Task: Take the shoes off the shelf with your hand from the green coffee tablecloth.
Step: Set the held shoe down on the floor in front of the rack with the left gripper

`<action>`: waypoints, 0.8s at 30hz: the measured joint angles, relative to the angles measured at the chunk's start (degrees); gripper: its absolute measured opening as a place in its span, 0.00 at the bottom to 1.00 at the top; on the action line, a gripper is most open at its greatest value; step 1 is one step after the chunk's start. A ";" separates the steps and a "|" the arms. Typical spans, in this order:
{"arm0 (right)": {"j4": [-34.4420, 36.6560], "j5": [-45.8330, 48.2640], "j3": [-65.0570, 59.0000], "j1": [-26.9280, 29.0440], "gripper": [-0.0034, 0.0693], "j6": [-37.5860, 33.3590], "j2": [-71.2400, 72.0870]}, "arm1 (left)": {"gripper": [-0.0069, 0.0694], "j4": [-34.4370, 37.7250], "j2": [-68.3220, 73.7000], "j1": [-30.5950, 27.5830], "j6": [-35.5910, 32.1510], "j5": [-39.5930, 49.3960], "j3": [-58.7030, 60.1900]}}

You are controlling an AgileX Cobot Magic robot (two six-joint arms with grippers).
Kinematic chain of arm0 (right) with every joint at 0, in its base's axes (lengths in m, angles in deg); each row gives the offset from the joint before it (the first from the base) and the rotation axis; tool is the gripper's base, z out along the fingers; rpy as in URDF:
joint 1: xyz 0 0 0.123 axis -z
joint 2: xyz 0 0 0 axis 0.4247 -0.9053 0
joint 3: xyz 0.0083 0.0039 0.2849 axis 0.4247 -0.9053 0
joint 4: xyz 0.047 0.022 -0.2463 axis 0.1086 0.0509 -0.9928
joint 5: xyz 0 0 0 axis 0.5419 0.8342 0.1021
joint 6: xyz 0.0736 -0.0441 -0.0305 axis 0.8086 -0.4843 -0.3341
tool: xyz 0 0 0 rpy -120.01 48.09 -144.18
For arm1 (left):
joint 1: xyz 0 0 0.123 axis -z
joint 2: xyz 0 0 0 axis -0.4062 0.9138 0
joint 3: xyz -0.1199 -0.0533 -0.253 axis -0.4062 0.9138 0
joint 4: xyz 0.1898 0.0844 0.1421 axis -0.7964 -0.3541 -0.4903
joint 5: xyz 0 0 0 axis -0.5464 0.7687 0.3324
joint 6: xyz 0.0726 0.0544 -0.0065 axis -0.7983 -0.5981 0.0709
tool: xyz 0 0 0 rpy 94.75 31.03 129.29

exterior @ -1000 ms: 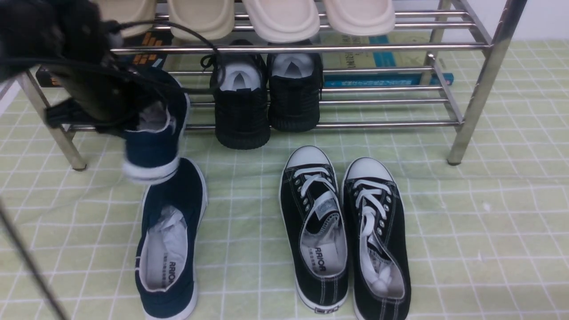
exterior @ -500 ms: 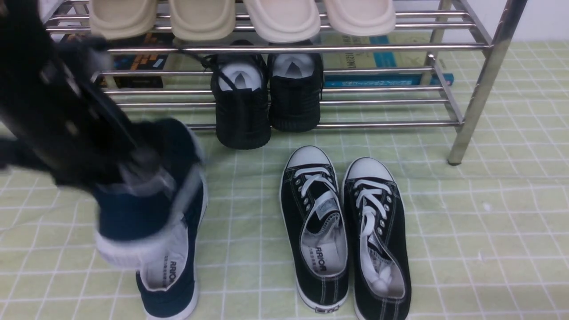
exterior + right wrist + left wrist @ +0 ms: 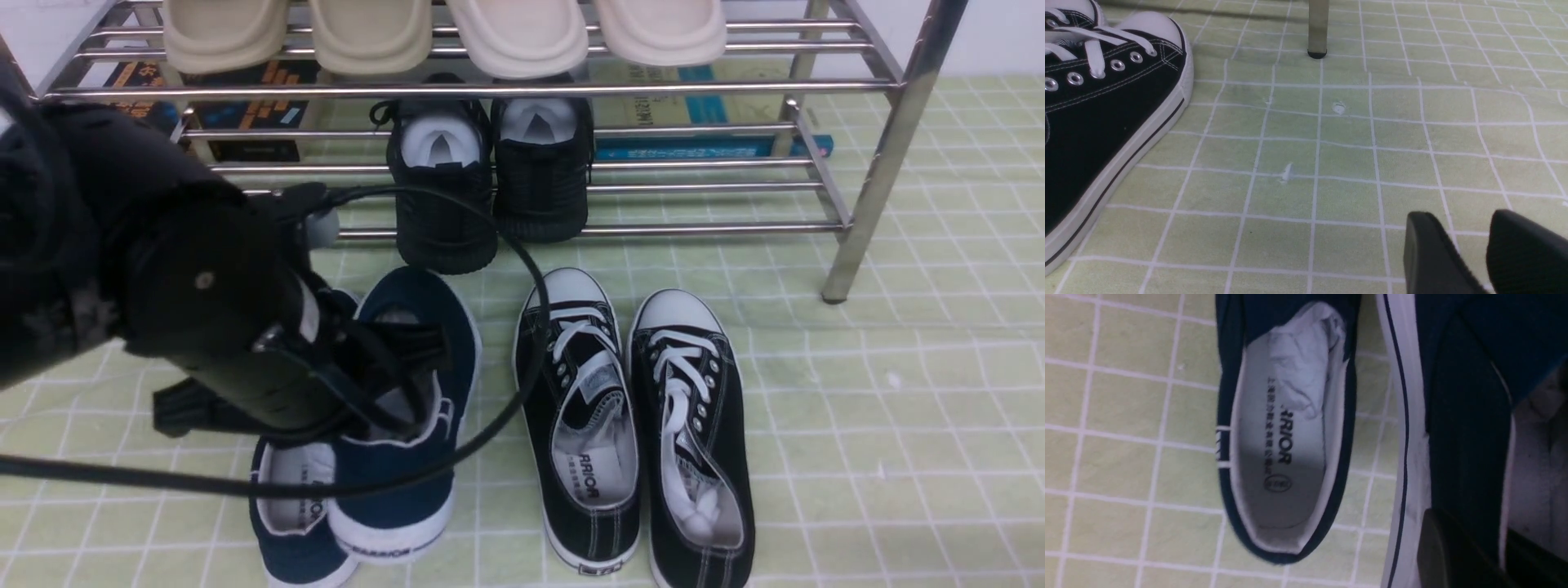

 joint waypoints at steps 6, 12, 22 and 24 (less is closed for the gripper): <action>0.00 0.00 0.00 0.00 0.37 0.00 0.00 | 0.12 1.14 3.76 0.15 1.39 -1.72 0.07; 0.00 0.00 0.00 0.00 0.37 0.00 0.00 | 0.13 0.41 7.29 0.15 2.52 -5.00 0.14; 0.00 0.00 0.00 0.00 0.37 0.00 0.00 | 0.13 -0.65 6.56 0.15 2.76 -6.31 0.14; -0.01 0.00 0.00 0.00 0.37 0.00 0.00 | 0.13 -0.65 6.38 0.15 2.80 -6.24 0.14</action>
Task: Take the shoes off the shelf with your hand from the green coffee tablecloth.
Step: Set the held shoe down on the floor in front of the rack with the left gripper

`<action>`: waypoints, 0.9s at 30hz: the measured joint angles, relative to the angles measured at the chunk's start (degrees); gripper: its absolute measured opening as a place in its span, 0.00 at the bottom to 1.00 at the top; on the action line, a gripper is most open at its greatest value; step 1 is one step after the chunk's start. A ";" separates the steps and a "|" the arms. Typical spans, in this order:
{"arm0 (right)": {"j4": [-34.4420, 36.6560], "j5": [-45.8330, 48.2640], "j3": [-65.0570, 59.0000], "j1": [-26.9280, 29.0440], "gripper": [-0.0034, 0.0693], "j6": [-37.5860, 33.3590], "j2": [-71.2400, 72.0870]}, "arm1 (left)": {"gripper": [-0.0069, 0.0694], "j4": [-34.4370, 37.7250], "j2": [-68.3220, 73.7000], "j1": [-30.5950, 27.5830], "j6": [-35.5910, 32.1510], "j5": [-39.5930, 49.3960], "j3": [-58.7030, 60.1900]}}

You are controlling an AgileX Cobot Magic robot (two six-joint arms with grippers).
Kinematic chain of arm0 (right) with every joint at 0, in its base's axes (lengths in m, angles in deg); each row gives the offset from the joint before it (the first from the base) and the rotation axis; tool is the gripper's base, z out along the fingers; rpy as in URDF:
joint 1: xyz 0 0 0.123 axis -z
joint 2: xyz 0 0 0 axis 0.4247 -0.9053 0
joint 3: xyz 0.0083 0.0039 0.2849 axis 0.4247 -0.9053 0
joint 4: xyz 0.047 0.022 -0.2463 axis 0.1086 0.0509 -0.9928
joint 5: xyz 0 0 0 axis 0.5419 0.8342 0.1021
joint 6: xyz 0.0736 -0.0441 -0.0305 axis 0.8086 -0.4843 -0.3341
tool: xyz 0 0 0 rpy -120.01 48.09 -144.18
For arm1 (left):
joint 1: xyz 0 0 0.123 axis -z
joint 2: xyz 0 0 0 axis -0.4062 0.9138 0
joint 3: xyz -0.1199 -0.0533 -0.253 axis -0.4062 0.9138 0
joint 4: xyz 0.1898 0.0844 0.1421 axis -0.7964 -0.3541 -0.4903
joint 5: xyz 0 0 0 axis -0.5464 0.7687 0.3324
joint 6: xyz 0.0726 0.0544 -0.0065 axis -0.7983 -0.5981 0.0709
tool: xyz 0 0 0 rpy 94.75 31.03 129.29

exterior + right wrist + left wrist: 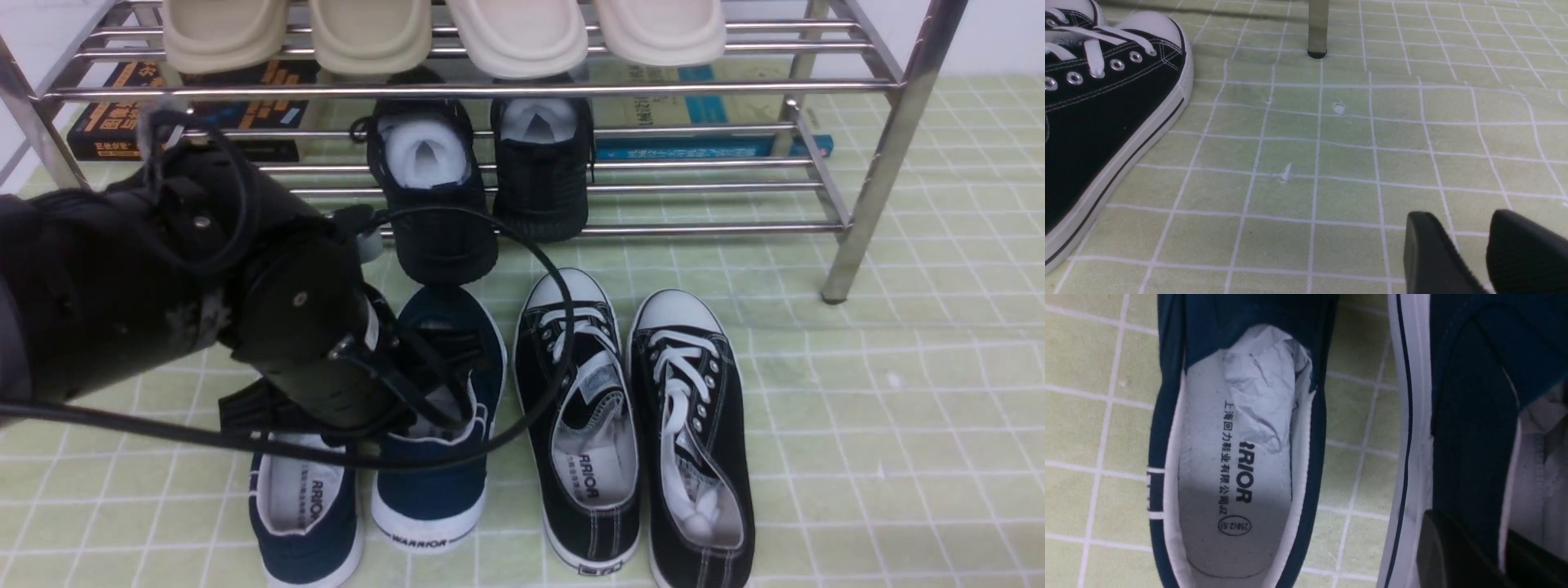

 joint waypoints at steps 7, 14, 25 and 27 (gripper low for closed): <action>-0.05 0.00 0.00 0.00 0.37 0.00 0.00 | 0.13 -0.47 0.91 0.00 0.15 -0.12 0.00; -0.05 0.00 0.00 0.00 0.37 0.00 0.00 | 0.14 -1.89 4.40 0.00 0.15 -1.29 0.00; -0.10 0.00 0.00 0.00 0.37 0.00 0.00 | 0.46 -3.63 6.04 0.27 -1.19 -2.52 -0.17; -0.10 0.00 0.00 0.00 0.37 0.00 0.00 | 0.54 -3.63 5.52 0.47 -1.71 -1.11 -0.48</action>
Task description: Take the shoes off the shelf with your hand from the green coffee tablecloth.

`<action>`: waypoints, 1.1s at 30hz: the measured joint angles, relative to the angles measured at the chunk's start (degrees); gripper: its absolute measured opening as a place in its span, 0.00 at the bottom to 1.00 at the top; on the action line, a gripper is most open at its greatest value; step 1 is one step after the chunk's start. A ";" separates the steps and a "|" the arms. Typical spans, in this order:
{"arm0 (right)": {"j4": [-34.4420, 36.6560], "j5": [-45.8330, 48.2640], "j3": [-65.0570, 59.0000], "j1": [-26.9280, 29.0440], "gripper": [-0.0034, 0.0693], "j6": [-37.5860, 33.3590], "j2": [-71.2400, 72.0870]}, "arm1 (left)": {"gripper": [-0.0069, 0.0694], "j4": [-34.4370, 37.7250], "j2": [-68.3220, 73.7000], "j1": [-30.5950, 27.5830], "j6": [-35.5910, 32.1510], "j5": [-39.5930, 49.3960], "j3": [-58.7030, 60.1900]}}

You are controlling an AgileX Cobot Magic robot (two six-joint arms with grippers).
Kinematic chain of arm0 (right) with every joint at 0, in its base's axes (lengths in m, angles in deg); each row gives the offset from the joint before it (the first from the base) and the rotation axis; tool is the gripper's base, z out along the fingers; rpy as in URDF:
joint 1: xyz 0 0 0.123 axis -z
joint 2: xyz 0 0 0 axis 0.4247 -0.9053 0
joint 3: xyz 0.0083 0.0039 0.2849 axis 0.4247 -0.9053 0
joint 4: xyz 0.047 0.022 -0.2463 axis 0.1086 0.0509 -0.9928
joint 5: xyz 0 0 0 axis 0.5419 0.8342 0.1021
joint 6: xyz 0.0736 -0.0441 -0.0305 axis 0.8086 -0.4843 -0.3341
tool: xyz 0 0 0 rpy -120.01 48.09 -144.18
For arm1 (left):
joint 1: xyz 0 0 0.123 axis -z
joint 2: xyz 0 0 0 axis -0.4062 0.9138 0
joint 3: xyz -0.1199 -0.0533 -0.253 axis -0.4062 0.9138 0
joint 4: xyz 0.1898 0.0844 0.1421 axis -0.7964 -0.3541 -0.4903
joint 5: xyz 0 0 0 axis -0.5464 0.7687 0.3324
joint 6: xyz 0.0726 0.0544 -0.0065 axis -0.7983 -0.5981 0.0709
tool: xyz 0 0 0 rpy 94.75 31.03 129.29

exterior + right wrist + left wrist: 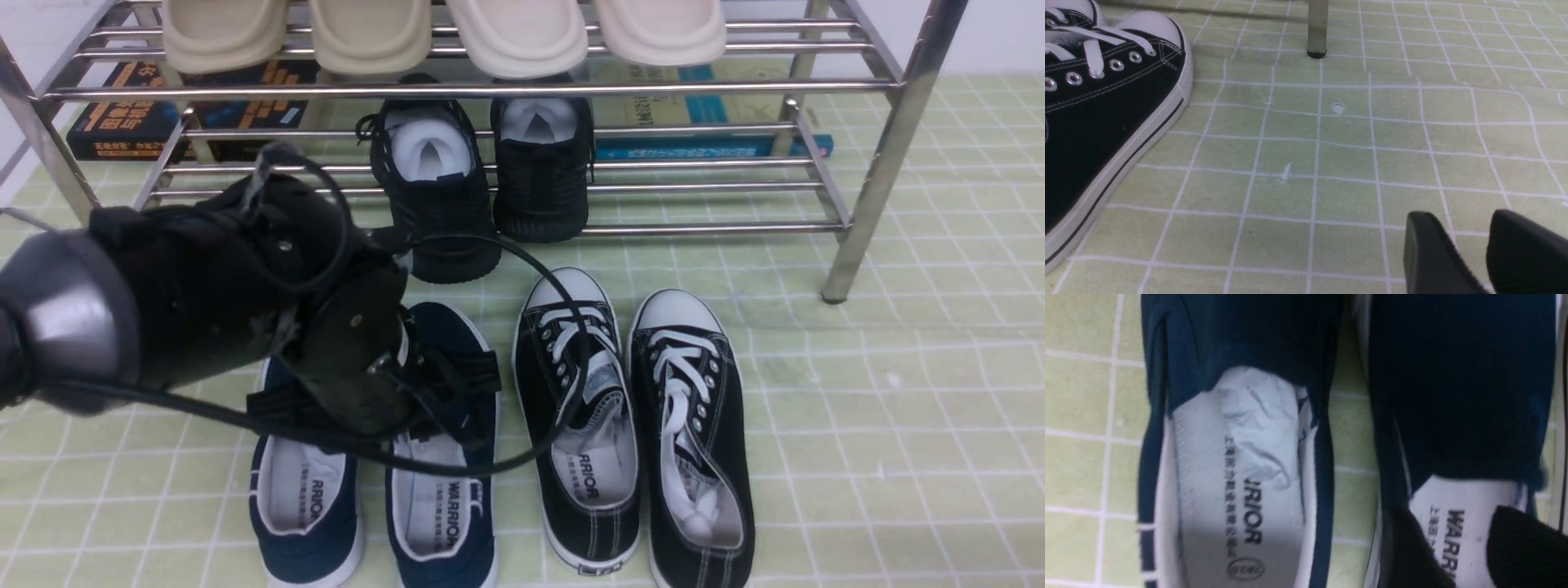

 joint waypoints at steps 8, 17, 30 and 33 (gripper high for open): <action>0.00 0.00 0.00 0.00 0.37 0.00 0.00 | 0.45 -0.12 -11.30 0.05 -17.74 16.06 -7.13; 0.00 0.00 0.00 0.00 0.37 0.00 0.00 | 0.09 1.45 -31.62 0.05 -32.03 25.54 -4.48; 0.00 0.00 0.00 0.00 0.37 0.00 0.00 | 0.09 3.82 -71.01 0.05 -29.71 -24.49 38.14; 0.00 0.00 0.00 0.00 0.37 0.00 0.00 | 0.10 3.71 -74.45 0.05 -29.64 -27.98 42.28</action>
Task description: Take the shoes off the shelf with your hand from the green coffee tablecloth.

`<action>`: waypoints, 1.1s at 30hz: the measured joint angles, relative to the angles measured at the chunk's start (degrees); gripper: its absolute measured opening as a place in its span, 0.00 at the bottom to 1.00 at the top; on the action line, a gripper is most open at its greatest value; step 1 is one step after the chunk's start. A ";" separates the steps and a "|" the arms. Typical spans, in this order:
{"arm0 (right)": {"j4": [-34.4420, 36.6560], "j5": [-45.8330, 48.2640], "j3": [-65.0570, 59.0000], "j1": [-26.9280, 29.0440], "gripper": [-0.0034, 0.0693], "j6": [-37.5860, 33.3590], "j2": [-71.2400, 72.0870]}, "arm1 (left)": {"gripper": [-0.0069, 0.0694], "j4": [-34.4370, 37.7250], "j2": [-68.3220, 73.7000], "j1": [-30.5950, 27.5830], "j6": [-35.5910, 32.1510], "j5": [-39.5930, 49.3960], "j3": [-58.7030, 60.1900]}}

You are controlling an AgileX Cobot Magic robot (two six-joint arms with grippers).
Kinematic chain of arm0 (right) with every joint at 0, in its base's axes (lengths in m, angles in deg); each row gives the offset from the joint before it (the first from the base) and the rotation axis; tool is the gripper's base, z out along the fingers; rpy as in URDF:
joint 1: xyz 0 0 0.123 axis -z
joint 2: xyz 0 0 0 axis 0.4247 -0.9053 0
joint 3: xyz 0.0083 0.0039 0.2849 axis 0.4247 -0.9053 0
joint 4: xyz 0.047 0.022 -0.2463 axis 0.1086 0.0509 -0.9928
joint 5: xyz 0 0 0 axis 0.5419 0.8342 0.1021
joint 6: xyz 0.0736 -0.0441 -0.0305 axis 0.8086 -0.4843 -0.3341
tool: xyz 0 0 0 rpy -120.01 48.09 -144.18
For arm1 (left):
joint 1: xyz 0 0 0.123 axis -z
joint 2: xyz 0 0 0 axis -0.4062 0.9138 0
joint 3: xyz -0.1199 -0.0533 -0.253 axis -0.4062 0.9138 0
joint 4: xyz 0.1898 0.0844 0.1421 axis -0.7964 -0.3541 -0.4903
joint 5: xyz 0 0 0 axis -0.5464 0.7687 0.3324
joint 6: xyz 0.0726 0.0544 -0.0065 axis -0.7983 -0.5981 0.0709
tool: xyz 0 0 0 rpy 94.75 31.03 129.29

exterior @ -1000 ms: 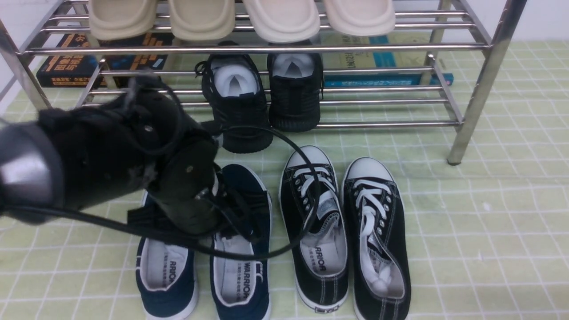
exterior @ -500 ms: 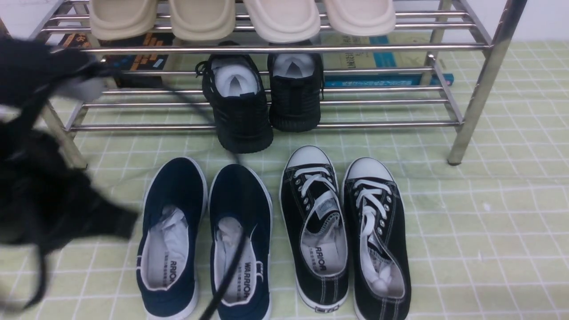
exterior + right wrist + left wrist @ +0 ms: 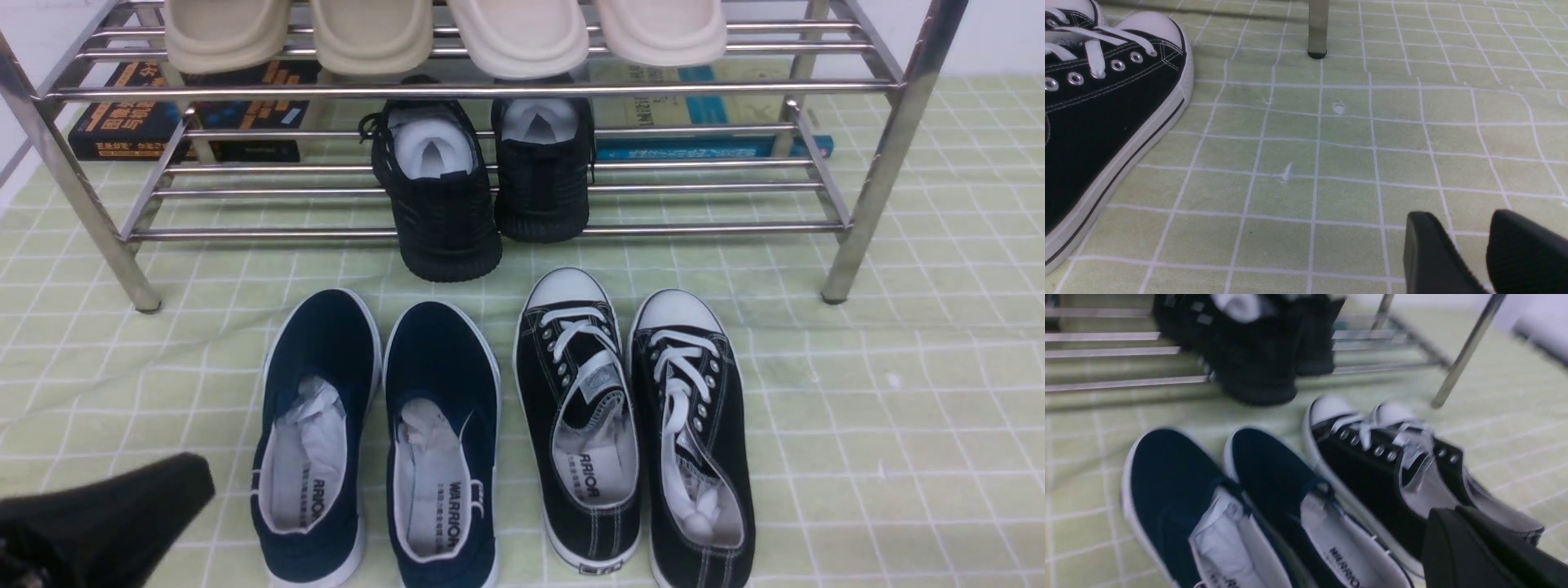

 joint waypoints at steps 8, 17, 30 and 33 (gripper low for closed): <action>0.00 0.00 0.00 0.00 0.37 0.00 0.00 | 0.11 -0.33 -1.71 0.00 0.00 -0.92 6.81; 0.00 0.00 0.00 0.00 0.37 0.00 0.00 | 0.13 -2.23 -1.74 0.00 0.40 4.72 8.03; -0.05 0.00 0.00 0.00 0.37 0.00 0.00 | 0.15 2.37 -14.07 -12.70 -12.13 10.56 8.07; -0.05 0.00 0.00 0.00 0.37 0.00 0.00 | 0.15 7.34 -15.60 -20.64 -19.66 9.87 9.33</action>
